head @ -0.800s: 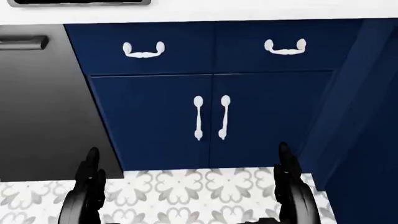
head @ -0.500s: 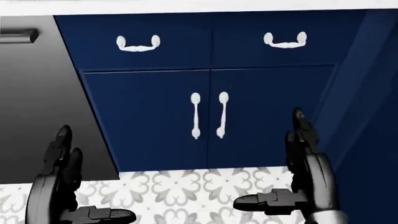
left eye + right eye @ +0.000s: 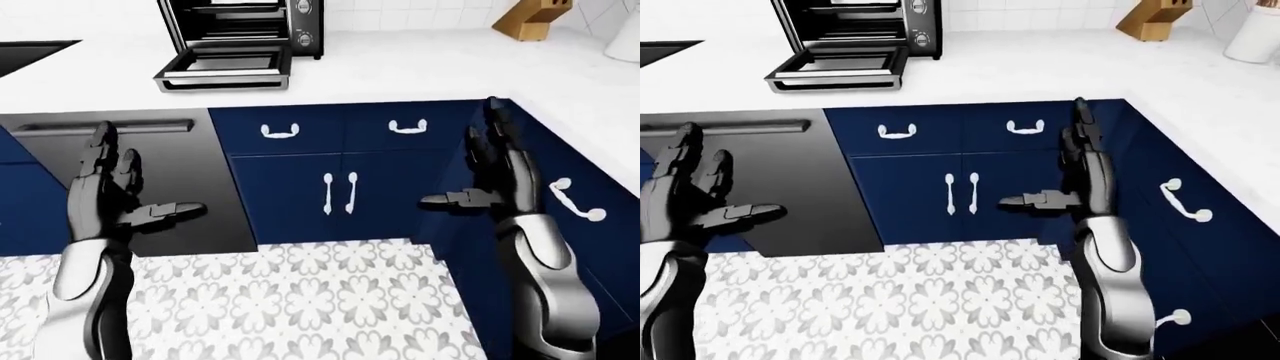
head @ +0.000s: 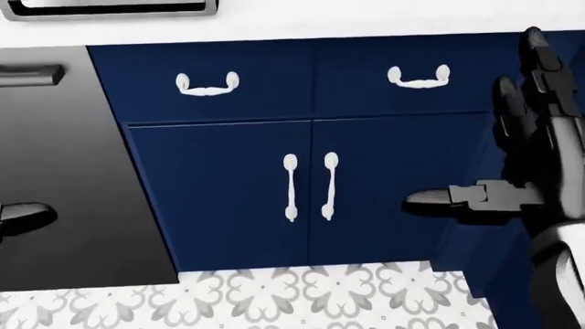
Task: Close the toaster oven door.
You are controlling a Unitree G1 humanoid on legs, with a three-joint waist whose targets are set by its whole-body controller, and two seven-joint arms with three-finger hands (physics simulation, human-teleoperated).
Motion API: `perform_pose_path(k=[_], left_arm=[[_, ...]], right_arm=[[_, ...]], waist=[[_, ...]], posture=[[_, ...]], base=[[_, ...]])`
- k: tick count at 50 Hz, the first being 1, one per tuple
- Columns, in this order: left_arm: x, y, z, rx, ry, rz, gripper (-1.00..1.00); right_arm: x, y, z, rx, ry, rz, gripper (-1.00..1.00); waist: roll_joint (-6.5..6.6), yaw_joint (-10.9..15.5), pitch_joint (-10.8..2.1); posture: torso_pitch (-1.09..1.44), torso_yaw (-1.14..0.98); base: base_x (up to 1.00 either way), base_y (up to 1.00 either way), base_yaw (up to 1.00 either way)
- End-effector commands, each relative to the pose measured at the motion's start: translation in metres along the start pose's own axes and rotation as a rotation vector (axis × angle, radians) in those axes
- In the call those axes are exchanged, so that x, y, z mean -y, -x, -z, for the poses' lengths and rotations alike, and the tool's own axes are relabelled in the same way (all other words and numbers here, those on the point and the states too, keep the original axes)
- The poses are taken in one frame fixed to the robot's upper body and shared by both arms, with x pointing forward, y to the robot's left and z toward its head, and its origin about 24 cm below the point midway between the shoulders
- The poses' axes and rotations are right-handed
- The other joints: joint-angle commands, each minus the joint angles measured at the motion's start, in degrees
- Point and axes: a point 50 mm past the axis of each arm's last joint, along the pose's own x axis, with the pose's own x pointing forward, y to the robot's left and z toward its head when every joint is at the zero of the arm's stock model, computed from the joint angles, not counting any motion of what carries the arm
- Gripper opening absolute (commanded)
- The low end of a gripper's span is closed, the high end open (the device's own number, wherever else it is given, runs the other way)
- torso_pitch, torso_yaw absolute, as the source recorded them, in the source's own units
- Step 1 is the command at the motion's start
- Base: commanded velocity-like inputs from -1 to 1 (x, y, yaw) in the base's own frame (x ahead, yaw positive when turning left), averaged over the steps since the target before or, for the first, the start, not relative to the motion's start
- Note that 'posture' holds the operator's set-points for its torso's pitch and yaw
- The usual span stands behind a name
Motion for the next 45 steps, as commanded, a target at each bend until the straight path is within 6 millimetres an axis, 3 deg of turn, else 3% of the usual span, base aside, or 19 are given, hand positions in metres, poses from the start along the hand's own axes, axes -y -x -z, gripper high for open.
perform_pose_path(k=[1, 15, 25, 43, 44, 45], left_arm=[[0.001, -0.001, -0.017, 0.072, 0.000, 0.014, 1.00], [-0.026, -0.012, -0.030, 0.099, -0.013, -0.063, 1.00], [-0.033, -0.013, -0.050, 0.130, -0.025, -0.077, 1.00], [-0.035, -0.012, -0.061, 0.148, -0.024, -0.071, 1.00], [-0.035, -0.012, -0.062, 0.148, -0.022, -0.071, 1.00], [-0.035, -0.011, -0.063, 0.150, -0.023, -0.071, 1.00]], right_arm=[[-0.002, -0.001, -0.013, 0.054, -0.004, -0.023, 1.00], [0.009, -0.010, -0.039, 0.104, 0.013, -0.005, 1.00], [0.007, -0.010, -0.049, 0.132, 0.027, -0.017, 1.00], [0.007, -0.010, -0.053, 0.144, 0.052, -0.011, 1.00], [0.008, -0.010, -0.054, 0.145, 0.052, -0.011, 1.00], [0.008, -0.010, -0.054, 0.146, 0.052, -0.009, 1.00]], waist=[[0.18, -0.01, -0.74], [0.18, -0.04, -0.11], [0.31, 0.03, 0.00], [0.40, -0.04, 0.18], [0.39, -0.04, 0.17], [0.61, -0.07, -0.88]], posture=[[0.00, 0.00], [0.00, 0.00], [0.00, 0.00], [0.00, 0.00], [0.00, 0.00], [0.00, 0.00]], base=[[0.00, 0.00, 0.00], [0.00, 0.00, 0.00], [0.00, 0.00, 0.00], [0.01, 0.00, 0.00], [0.05, 0.00, 0.00], [0.05, 0.00, 0.00]])
